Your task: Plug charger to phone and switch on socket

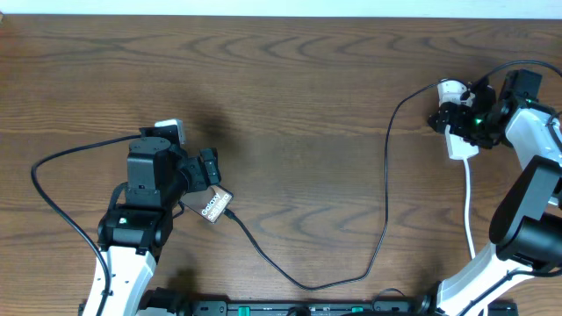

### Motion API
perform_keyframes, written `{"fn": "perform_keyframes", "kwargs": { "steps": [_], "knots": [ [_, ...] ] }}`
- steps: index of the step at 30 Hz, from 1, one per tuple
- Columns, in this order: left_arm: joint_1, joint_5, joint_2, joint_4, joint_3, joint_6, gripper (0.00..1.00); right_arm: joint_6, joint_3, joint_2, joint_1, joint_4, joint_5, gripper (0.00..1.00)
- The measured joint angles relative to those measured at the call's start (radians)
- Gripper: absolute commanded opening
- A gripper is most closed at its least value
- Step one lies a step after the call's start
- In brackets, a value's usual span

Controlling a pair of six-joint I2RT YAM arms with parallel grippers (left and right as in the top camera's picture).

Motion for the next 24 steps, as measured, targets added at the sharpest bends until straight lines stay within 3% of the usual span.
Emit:
{"fn": "perform_keyframes", "kwargs": {
  "steps": [10, 24],
  "knots": [
    [0.000, 0.000, 0.000, 0.000, 0.000, 0.000, 0.94, 0.014, -0.009, -0.114, -0.022, -0.056, 0.013, 0.98],
    [0.000, 0.000, 0.000, 0.000, 0.000, 0.000, 0.93, 0.120, -0.009, -0.576, -0.022, -0.269, 0.127, 0.99]
  ]
}}
